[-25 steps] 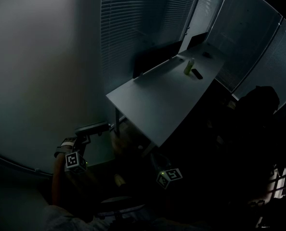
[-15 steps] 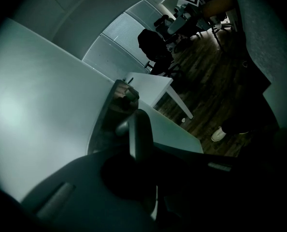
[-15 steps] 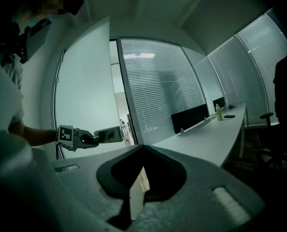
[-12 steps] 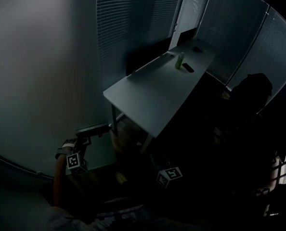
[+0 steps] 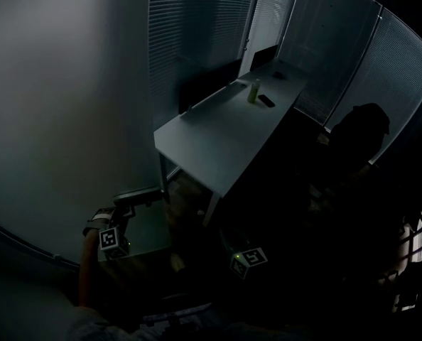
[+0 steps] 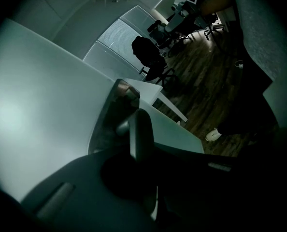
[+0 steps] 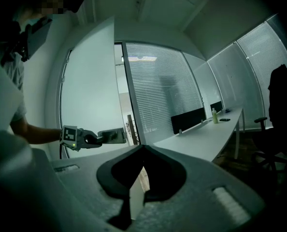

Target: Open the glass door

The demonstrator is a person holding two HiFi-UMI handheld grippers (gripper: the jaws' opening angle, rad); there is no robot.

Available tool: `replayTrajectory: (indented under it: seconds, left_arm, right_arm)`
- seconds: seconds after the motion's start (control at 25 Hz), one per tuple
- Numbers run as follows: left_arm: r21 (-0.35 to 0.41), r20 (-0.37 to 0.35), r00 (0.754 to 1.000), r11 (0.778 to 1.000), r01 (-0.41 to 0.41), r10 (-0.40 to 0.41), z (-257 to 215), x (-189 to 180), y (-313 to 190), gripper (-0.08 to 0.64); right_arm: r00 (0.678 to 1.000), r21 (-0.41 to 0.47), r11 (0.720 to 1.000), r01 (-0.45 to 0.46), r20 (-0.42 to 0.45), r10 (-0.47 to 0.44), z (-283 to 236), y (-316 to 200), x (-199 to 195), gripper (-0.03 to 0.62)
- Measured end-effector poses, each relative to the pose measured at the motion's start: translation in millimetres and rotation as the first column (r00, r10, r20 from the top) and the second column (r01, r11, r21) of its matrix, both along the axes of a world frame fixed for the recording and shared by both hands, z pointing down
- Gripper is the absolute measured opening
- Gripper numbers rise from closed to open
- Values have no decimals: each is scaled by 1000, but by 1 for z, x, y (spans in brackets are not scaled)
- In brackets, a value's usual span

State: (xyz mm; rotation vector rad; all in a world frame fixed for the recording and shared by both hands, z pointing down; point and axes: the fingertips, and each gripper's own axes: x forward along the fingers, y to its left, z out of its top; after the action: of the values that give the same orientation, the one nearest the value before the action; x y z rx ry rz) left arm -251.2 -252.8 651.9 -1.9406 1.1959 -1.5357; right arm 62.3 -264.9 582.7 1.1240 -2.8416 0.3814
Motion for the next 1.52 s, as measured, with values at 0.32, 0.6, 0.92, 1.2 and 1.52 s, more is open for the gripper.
replayTrajectory:
  seconds: [0.32,0.6,0.92,1.2,1.52]
  left_arm:
    - [9,14,1000,1000,-23,23,-8,10,12,8]
    - [4,20,999,999,-37,37,-7,16,29,11]
    - [1,35,998,998,-58,58,-5,26,52,6]
    - [7,45,996,997,-80,79,-2,35,65,3]
    - [9,38,993,993,-115,114,-4,42,86,3]
  right_arm:
    - [1000,-16,1000,-5,-5,5,-2,22,13,-2]
    - [1000,-17,1000,6,-5,-6,-1,39,20,-2]
    - [1000,-10,1000,22,-12,-22,0,54,25,-2]
    - [999,-13,999,42,-17,-42,1,68,19,-2]
    - [999,-5,1000,31,-21,-31,-4,99,11,-2]
